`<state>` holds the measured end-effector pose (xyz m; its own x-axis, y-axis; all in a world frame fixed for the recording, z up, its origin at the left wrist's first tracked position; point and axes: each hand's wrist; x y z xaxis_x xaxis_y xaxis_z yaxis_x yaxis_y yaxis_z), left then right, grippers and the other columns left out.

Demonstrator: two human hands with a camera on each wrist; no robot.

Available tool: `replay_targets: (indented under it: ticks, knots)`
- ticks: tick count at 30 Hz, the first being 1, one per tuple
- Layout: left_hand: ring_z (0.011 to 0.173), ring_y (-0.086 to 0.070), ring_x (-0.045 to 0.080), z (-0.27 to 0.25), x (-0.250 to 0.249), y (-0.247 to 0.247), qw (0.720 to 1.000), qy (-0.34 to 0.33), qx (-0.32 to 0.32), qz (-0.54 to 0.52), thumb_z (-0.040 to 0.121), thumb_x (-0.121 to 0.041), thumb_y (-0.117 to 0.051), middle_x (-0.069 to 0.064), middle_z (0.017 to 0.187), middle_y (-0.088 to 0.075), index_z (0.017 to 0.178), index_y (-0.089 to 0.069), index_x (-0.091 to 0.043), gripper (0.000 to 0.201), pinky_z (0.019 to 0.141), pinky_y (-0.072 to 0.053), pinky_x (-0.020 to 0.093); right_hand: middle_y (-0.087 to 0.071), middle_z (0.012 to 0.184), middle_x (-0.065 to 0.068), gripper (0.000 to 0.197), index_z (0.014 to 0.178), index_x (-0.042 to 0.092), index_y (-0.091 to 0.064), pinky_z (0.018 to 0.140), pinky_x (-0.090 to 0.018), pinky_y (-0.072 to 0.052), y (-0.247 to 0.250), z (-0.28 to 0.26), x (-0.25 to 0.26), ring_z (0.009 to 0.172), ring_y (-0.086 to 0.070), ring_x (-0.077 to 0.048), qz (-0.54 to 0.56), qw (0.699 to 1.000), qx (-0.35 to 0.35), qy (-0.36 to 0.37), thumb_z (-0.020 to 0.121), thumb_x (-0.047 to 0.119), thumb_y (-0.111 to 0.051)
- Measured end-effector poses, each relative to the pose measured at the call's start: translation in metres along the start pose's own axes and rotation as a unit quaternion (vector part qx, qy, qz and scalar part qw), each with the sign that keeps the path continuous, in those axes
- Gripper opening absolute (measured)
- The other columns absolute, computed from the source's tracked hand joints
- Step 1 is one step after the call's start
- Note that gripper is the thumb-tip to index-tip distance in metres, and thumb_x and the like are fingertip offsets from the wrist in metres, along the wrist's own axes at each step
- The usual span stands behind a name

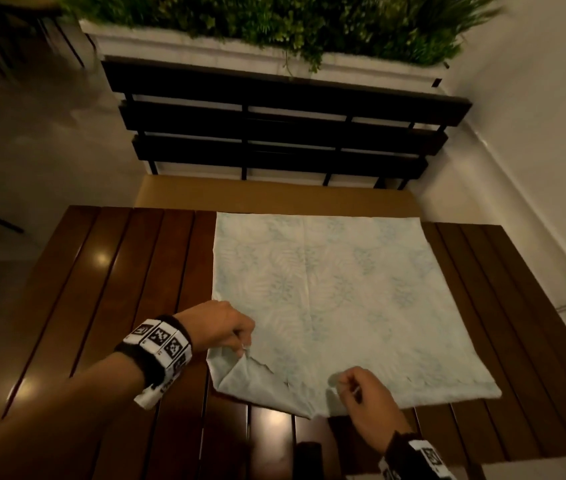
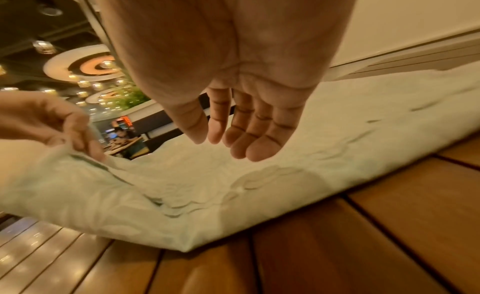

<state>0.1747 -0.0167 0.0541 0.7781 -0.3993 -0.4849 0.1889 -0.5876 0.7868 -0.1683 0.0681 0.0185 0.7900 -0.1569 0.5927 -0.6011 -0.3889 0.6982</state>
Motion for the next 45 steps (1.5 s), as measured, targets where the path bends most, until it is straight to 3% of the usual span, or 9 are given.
replay_targets:
  ticks: [8,14,21,25,32,37,40,43,45]
  knots:
    - [0.061,-0.055,-0.009,0.002,-0.002,0.017,0.999,0.004,-0.031,-0.042,0.093,-0.035,-0.06,-0.015,0.077,-0.066,0.087,-0.054,-0.022,0.016,0.058,-0.038,0.01,-0.056,0.102,0.016,0.02,0.099,0.05,-0.051,0.082,-0.022,-0.049,-0.024,0.02,0.047,0.086,-0.053,0.003,-0.005,0.993,0.05,0.103,0.087,0.04,-0.063]
    - [0.054,-0.045,0.01,0.027,-0.044,0.012,0.952,0.011,-0.189,-0.24,0.104,-0.021,-0.034,0.0,0.069,-0.051,0.103,-0.041,-0.026,0.009,0.055,-0.041,0.032,-0.038,0.145,0.007,0.096,0.148,0.026,-0.035,0.11,-0.036,-0.039,-0.037,0.046,0.094,0.129,-0.037,-0.015,-0.12,0.981,-0.052,0.144,0.071,0.076,-0.063]
    - [0.094,-0.057,0.014,0.051,-0.086,0.04,0.991,-0.005,-0.111,0.068,0.064,-0.07,-0.07,-0.004,0.115,-0.049,0.124,-0.044,-0.025,0.079,0.081,-0.052,0.032,-0.06,0.132,0.0,0.059,0.136,0.028,-0.051,0.095,-0.043,-0.049,-0.012,0.096,0.084,0.115,-0.057,-0.027,-0.208,0.966,-0.136,0.069,0.081,0.03,-0.071]
    - [0.095,-0.063,0.031,0.062,-0.085,0.057,0.952,0.048,-0.135,0.27,0.095,-0.035,-0.052,0.008,0.114,-0.058,0.116,-0.053,-0.016,0.029,0.076,-0.051,0.04,-0.07,0.118,-0.001,0.038,0.117,0.03,-0.065,0.089,-0.044,-0.05,0.038,0.11,0.021,0.108,-0.063,-0.029,-0.214,0.965,-0.149,-0.027,0.08,0.027,-0.072]
    - [0.109,-0.06,0.013,0.082,-0.046,0.047,0.974,0.098,-0.195,0.062,0.093,-0.03,-0.039,-0.004,0.124,-0.059,0.121,-0.056,-0.028,0.033,0.095,-0.043,0.02,-0.067,0.096,-0.005,0.03,0.1,0.029,-0.059,0.085,-0.032,-0.047,0.139,0.129,-0.089,0.094,-0.063,-0.029,0.034,0.985,-0.117,-0.124,0.093,-0.001,-0.061]
    - [0.096,-0.052,-0.022,0.111,-0.056,0.034,0.969,0.167,-0.15,-0.104,0.092,-0.055,-0.048,-0.023,0.123,-0.056,0.12,-0.043,-0.056,0.029,0.09,-0.041,0.005,-0.059,0.123,-0.023,0.018,0.118,-0.003,-0.057,0.088,-0.016,-0.053,0.19,0.183,-0.118,0.1,-0.055,-0.029,0.003,1.0,-0.005,-0.02,0.101,-0.004,-0.052]
    - [0.124,-0.049,-0.002,0.127,-0.056,0.04,0.978,0.205,0.018,0.032,0.072,-0.08,-0.053,-0.026,0.139,-0.045,0.139,-0.032,-0.049,0.077,0.107,-0.038,0.021,-0.063,0.106,-0.001,0.055,0.114,0.019,-0.059,0.099,-0.026,-0.043,0.213,0.199,-0.12,0.09,-0.057,-0.014,-0.06,0.989,0.127,0.04,0.078,0.059,-0.071]
    - [0.135,-0.045,0.018,0.15,-0.051,0.055,0.951,0.226,0.127,0.171,0.087,-0.051,-0.054,-0.005,0.151,-0.041,0.147,-0.029,-0.038,0.065,0.111,-0.038,0.034,-0.064,0.129,0.003,0.016,0.112,0.048,-0.051,0.093,-0.02,-0.045,0.237,0.223,-0.082,0.114,-0.061,-0.009,-0.248,0.904,0.348,-0.001,0.098,0.042,-0.057]
    - [0.132,-0.049,0.023,0.17,-0.045,0.078,0.938,0.242,0.14,0.206,0.092,-0.041,-0.05,-0.001,0.148,-0.047,0.146,-0.033,-0.034,0.057,0.108,-0.041,0.037,-0.059,0.141,-0.011,0.028,0.128,0.025,-0.06,0.102,-0.031,-0.047,0.254,0.254,-0.068,0.126,-0.058,-0.024,-0.335,0.856,0.394,0.021,0.102,0.033,-0.054]
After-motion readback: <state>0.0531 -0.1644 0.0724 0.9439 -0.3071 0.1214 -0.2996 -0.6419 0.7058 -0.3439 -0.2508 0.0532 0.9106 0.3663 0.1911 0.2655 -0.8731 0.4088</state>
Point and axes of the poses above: each hand's wrist, its own z-axis towards the middle knuckle, its own y-axis out of the back of the hand, x = y × z
